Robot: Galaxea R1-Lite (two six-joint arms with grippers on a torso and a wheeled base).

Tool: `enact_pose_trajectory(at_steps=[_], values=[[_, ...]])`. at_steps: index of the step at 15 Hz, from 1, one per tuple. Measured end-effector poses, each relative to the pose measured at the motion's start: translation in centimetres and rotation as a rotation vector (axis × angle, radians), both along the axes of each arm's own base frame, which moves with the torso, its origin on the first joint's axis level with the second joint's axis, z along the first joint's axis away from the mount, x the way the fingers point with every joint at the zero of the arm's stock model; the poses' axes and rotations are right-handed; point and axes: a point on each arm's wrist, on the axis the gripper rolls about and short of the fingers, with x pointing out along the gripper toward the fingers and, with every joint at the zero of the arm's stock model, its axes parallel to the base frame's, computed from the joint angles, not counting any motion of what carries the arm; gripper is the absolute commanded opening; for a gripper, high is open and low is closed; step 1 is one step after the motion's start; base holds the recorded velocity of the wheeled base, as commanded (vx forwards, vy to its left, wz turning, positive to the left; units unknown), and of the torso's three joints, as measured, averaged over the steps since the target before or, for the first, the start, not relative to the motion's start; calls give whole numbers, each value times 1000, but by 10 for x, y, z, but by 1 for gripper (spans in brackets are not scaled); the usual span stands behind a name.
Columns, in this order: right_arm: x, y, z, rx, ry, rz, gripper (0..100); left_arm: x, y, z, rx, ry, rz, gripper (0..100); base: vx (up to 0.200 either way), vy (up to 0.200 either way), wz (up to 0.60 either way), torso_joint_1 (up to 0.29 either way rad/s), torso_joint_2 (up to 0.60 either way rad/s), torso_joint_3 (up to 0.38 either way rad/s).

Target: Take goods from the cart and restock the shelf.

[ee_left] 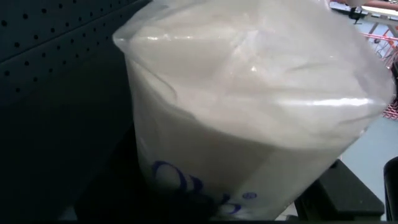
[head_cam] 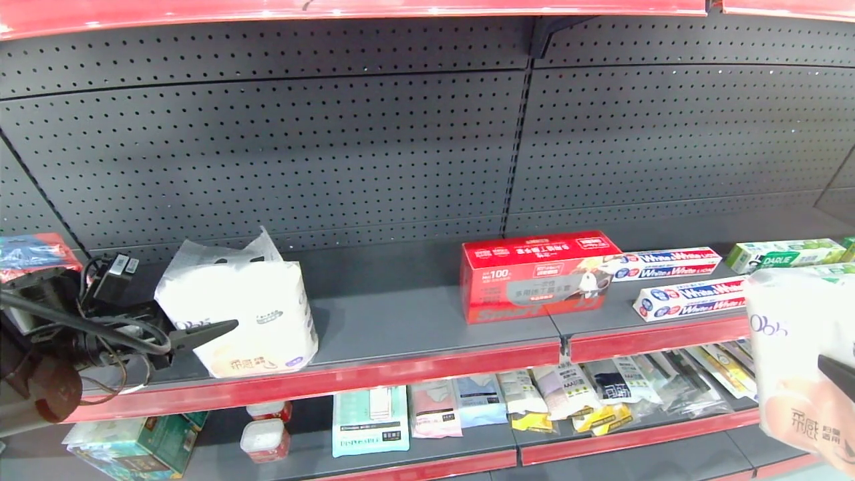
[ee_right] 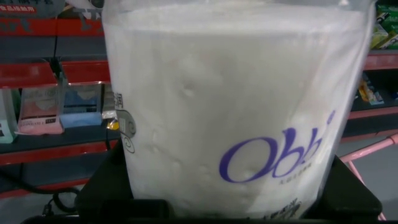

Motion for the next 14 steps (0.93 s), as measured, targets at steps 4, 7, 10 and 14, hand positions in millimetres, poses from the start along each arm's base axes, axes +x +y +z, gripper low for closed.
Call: enact_pose_trajectory(at_steps=[4, 7, 10, 14], values=[[-1, 0, 0, -1, -4, 0, 0, 0, 2, 2, 5, -18, -2, 0, 0, 0, 0, 0, 0, 0], [-1, 0, 0, -3, -3, 0, 0, -3, 7, 2, 3, -17, 5, 0, 0, 0, 0, 0, 0, 0], [-1, 0, 1, -5, -6, -5, 0, -5, 8, 1, 0, -14, 3, 0, 0, 0, 0, 0, 0, 0], [-1, 0, 1, -8, -5, -15, 0, -11, 12, -3, -9, 6, 20, 0, 0, 0, 0, 0, 0, 0]])
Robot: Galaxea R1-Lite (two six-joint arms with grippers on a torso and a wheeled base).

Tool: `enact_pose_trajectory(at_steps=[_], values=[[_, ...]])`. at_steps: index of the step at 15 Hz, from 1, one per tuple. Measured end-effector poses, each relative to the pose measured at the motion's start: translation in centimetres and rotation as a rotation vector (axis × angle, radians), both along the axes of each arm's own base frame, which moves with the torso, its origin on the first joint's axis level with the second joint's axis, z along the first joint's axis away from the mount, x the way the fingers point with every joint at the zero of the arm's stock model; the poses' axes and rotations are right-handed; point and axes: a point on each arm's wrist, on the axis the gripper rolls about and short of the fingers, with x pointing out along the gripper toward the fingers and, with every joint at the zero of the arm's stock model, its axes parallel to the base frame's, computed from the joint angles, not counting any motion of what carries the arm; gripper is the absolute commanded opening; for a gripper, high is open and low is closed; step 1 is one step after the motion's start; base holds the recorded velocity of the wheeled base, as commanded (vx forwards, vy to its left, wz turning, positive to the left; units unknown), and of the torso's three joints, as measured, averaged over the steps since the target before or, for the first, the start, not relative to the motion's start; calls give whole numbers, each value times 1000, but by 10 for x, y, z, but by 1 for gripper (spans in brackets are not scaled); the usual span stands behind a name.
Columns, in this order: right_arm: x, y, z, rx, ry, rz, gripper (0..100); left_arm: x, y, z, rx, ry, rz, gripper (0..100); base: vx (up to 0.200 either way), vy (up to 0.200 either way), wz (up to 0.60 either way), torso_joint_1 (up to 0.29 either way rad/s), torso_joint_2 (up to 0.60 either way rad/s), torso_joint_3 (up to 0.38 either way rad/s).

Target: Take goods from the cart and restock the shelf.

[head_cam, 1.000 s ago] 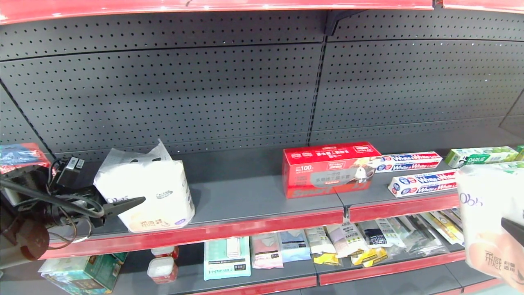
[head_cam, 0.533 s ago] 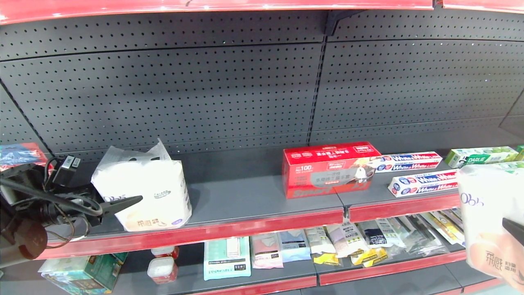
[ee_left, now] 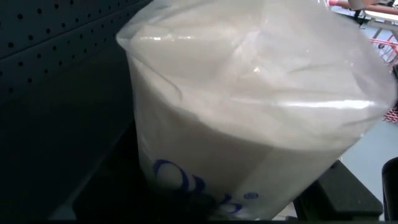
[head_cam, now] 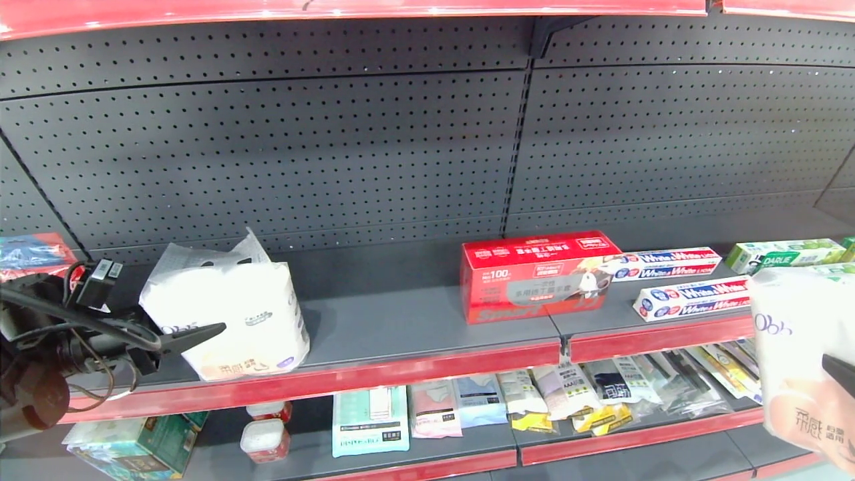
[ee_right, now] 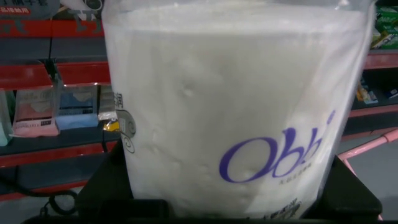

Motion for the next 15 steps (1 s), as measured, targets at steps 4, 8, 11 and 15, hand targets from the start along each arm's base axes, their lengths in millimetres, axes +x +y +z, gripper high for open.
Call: enact_pose_trajectory(at_steps=[4, 8, 11, 15], values=[[0, 0, -1, -2, 3, 0, 0, -5, -1, -3, -6, 9, -8, 0, 0, 0, 0, 0, 0, 0], [0, 0, -2, -3, 8, 0, 0, -4, 0, -3, 3, -16, -17, 0, 0, 0, 0, 0, 0, 0], [-1, 0, -4, -3, 14, -2, 0, 0, 1, -8, 17, -46, -16, 0, 0, 0, 0, 0, 0, 0], [-3, 0, -6, -7, 16, -11, 0, 2, 2, -12, 14, -39, -9, 0, 0, 0, 0, 0, 0, 0]])
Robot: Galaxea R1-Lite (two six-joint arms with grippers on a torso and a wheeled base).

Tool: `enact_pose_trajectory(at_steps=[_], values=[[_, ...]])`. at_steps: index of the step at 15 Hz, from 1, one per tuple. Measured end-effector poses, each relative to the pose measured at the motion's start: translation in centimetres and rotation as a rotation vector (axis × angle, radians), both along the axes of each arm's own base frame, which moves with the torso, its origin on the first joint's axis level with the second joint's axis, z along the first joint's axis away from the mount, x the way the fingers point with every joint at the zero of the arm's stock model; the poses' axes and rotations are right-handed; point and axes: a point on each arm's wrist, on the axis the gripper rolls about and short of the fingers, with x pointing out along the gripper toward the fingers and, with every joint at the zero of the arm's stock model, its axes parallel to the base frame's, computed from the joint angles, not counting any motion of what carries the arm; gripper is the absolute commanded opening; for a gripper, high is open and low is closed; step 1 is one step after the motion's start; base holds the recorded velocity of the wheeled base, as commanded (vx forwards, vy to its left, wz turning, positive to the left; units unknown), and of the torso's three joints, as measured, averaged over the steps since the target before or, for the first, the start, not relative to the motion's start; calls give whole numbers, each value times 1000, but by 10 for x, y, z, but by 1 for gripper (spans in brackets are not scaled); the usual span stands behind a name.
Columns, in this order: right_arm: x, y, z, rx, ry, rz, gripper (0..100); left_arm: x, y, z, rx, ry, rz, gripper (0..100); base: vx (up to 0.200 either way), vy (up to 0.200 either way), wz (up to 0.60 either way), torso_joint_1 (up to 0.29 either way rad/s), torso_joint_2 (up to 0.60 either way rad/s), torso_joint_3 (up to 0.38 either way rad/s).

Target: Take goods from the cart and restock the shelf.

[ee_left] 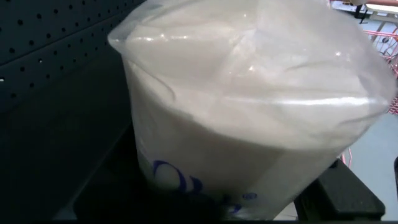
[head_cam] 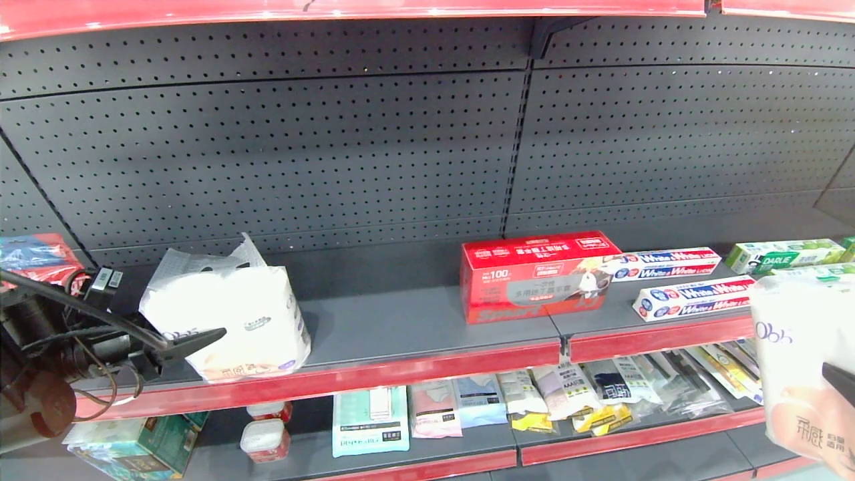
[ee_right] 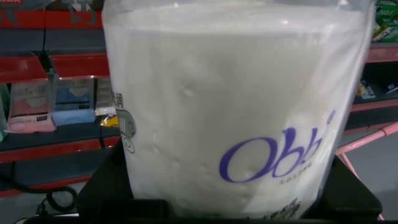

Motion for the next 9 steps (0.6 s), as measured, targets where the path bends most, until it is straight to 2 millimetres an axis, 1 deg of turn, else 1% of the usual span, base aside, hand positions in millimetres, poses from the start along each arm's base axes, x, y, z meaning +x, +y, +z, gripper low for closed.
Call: enact_pose_trajectory(at_steps=[9], values=[[0, 0, 1, -2, -2, 1, 0, 3, 0, 3, -22, 36, -3, 0, 0, 0, 0, 0, 0, 0]])
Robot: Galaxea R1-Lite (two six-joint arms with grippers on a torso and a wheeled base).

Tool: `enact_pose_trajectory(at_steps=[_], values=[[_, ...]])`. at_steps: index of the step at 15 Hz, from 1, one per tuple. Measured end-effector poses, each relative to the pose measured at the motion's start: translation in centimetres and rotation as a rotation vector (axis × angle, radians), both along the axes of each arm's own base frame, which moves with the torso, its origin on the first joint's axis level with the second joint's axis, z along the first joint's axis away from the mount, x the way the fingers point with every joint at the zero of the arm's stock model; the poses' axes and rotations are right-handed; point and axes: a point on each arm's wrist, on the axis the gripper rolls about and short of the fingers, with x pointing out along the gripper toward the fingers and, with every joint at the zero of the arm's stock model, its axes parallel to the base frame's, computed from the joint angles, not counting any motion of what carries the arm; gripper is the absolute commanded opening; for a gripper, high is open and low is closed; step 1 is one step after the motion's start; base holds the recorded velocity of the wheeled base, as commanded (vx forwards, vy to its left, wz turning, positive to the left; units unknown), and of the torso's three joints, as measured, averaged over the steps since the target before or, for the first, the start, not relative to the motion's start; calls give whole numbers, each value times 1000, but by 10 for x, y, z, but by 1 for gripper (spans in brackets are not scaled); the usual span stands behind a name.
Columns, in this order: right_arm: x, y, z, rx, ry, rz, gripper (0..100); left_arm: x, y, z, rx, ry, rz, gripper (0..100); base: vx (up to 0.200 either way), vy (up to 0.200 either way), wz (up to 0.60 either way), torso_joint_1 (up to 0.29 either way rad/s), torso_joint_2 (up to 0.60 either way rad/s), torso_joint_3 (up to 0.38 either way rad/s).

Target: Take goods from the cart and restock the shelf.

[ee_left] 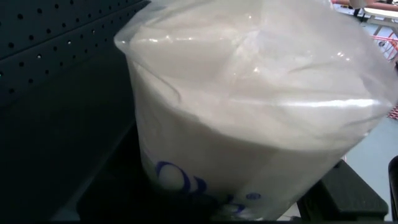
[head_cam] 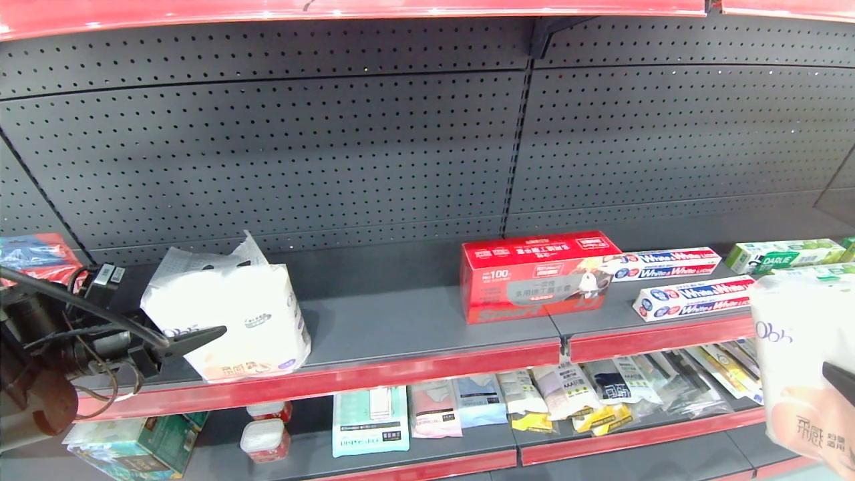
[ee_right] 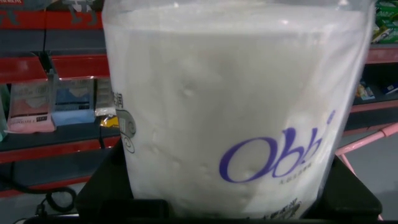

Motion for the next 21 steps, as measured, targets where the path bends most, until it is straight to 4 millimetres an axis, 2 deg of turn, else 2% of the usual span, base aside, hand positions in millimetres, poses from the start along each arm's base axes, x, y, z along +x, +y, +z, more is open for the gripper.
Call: enact_pose_trajectory(at_steps=[7, 8, 15, 21], values=[[0, 0, 0, 0, 1, 1, 0, 0, -1, 0, 0, 1, -1, 0, 0, 0, 0, 0, 0, 0], [0, 0, 0, 0, 1, 1, 0, 0, -1, 0, 0, 1, -3, 100, 0, 0, 0, 0, 0, 0], [0, 0, -2, 1, 6, 0, 0, 3, 1, 7, 14, -32, -6, 100, 0, 0, 0, 0, 0, 0], [-2, 0, -1, -1, -5, -1, 0, -5, -2, 22, 30, -68, -7, 100, 0, 0, 0, 0, 0, 0]])
